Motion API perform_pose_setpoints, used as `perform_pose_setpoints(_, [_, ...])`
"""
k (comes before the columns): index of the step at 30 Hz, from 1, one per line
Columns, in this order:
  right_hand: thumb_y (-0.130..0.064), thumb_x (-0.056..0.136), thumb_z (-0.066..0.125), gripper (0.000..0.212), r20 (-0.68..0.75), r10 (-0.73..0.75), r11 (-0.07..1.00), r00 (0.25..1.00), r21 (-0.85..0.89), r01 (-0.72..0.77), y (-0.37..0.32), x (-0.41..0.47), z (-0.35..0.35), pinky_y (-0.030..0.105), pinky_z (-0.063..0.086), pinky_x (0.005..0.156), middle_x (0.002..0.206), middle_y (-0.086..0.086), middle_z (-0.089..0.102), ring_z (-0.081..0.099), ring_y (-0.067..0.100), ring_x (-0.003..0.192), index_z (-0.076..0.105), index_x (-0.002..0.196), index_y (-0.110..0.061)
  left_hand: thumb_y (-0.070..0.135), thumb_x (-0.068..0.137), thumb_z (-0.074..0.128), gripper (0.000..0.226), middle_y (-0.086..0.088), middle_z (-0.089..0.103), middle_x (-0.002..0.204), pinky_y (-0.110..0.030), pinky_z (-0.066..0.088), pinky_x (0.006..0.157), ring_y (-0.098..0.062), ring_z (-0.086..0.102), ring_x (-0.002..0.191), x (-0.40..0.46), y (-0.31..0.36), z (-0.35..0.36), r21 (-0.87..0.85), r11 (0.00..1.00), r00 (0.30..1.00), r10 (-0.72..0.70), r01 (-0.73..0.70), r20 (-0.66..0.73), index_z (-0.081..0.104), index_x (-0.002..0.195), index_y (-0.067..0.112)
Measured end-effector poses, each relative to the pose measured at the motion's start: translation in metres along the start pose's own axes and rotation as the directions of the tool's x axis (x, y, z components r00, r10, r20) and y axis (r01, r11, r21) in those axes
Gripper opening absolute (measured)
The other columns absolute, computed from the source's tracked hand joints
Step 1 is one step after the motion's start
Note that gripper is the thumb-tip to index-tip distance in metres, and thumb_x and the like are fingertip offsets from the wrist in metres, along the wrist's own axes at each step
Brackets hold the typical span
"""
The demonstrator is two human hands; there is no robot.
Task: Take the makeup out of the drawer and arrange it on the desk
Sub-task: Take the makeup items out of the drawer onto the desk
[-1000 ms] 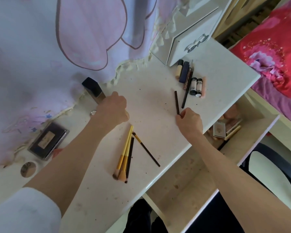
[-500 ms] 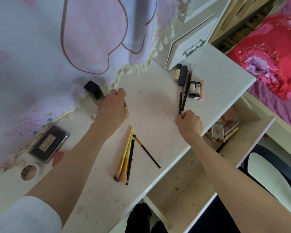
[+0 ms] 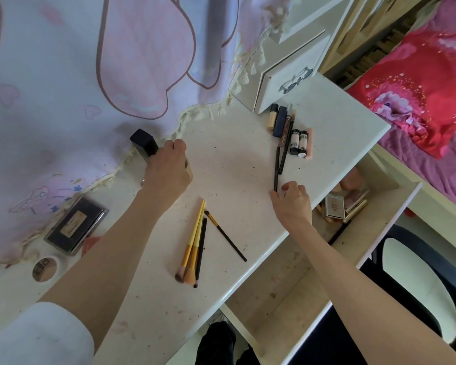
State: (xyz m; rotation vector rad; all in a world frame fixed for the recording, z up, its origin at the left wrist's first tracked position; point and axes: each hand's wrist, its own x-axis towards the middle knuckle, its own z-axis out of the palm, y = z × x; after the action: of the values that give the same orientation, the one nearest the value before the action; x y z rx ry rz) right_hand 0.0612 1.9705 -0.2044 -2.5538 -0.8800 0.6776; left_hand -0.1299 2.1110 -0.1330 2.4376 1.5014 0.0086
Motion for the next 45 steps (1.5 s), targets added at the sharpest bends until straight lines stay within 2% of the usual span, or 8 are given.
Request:
perform_pose_setpoints(5, [-0.03, 0.095, 0.049, 0.036, 0.023, -0.086, 0.996, 0.996, -0.006, 0.086, 0.01, -0.014, -0.01, 0.037, 0.042, 0.093, 0.122, 0.011, 0.049, 0.045, 0.026, 0.113, 0.05, 0.123, -0.008, 0.021, 0.088, 0.056, 0.049, -0.016, 0.047, 0.125, -0.043, 0.038, 0.093, -0.033, 0.046, 0.114, -0.012, 0.006, -0.002, 0.12, 0.992, 0.995, 0.035, -0.023, -0.097, 0.038, 0.131, 0.009])
perform_pose_setpoints(15, [-0.019, 0.094, 0.05, 0.035, 0.039, -0.218, 0.974, 0.975, 0.065, 0.215, 0.088, -0.06, -0.051, 0.03, 0.034, 0.101, 0.133, 0.006, 0.048, 0.041, 0.021, 0.125, 0.049, 0.129, -0.011, 0.004, 0.085, 0.057, 0.04, -0.019, 0.048, 0.13, -0.049, 0.038, 0.101, -0.035, 0.037, 0.13, -0.089, 0.092, 0.023, -0.111, 0.96, 0.914, 0.204, -0.256, -0.35, 0.049, 0.124, 0.003])
perform_pose_setpoints(19, [-0.018, 0.094, 0.051, 0.037, 0.08, -0.199, 0.979, 0.977, -0.024, 0.201, 0.145, -0.064, -0.066, 0.032, 0.037, 0.101, 0.131, 0.011, 0.049, 0.045, 0.025, 0.121, 0.048, 0.129, -0.006, 0.006, 0.086, 0.058, 0.035, -0.016, 0.052, 0.125, -0.041, 0.049, 0.094, -0.03, 0.051, 0.118, -0.122, 0.147, 0.064, -0.154, 0.891, 0.888, 0.382, -0.427, -0.255, 0.053, 0.12, 0.004])
perform_pose_setpoints(23, [-0.022, 0.098, 0.042, 0.036, 0.177, -0.227, 0.931, 0.958, -0.248, 0.267, 0.192, -0.047, -0.072, 0.027, 0.034, 0.101, 0.136, 0.008, 0.045, 0.044, 0.021, 0.122, 0.046, 0.131, -0.009, 0.015, 0.092, 0.05, 0.04, -0.009, 0.043, 0.136, -0.032, 0.04, 0.101, -0.022, 0.044, 0.125, -0.147, 0.19, 0.128, -0.168, 0.833, 0.848, 0.527, -0.527, -0.048, 0.045, 0.131, 0.011])
perform_pose_setpoints(28, [-0.019, 0.094, 0.048, 0.039, 0.173, -0.318, 0.857, 0.932, -0.368, 0.361, 0.21, 0.0, -0.07, 0.035, 0.037, 0.095, 0.127, 0.011, 0.049, 0.047, 0.03, 0.115, 0.043, 0.131, -0.009, 0.019, 0.095, 0.04, 0.049, -0.005, 0.023, 0.15, -0.035, 0.023, 0.111, -0.021, 0.02, 0.139, -0.139, 0.211, 0.207, -0.089, 0.88, 0.869, 0.475, -0.467, 0.141, 0.027, 0.142, 0.019])
perform_pose_setpoints(38, [-0.025, 0.091, 0.053, 0.066, 0.265, -0.315, 0.81, 0.911, -0.425, 0.404, 0.223, 0.094, -0.031, 0.042, 0.032, 0.106, 0.146, 0.015, 0.029, 0.03, 0.032, 0.133, 0.02, 0.144, -0.005, 0.012, 0.078, 0.069, 0.09, -0.013, -0.001, 0.155, -0.044, 0.014, 0.114, -0.034, 0.0, 0.141, -0.077, 0.196, 0.274, 0.12, 0.963, 0.956, 0.215, -0.242, 0.2, 0.011, 0.147, 0.016])
perform_pose_setpoints(41, [-0.035, 0.09, 0.055, 0.077, 0.278, -0.332, 0.797, 0.901, -0.428, 0.426, 0.223, 0.112, -0.025, 0.044, 0.027, 0.109, 0.151, 0.012, 0.023, 0.025, 0.031, 0.135, 0.011, 0.147, -0.009, 0.002, 0.068, 0.069, 0.088, -0.015, 0.01, 0.151, -0.046, 0.026, 0.109, -0.035, 0.013, 0.137, -0.068, 0.192, 0.278, 0.165, 0.952, 0.955, 0.227, -0.259, 0.191, 0.023, 0.142, 0.013])
perform_pose_setpoints(45, [-0.032, 0.085, 0.062, 0.073, 0.275, -0.322, 0.759, 0.906, -0.497, 0.421, 0.22, 0.119, -0.02, 0.046, 0.03, 0.104, 0.138, 0.018, 0.036, 0.036, 0.034, 0.126, 0.024, 0.142, -0.006, -0.013, 0.06, 0.061, 0.075, -0.013, 0.041, 0.129, -0.038, 0.042, 0.092, -0.031, 0.037, 0.118, -0.073, 0.193, 0.283, 0.198, 0.952, 0.971, 0.222, -0.235, 0.086, 0.042, 0.13, 0.009])
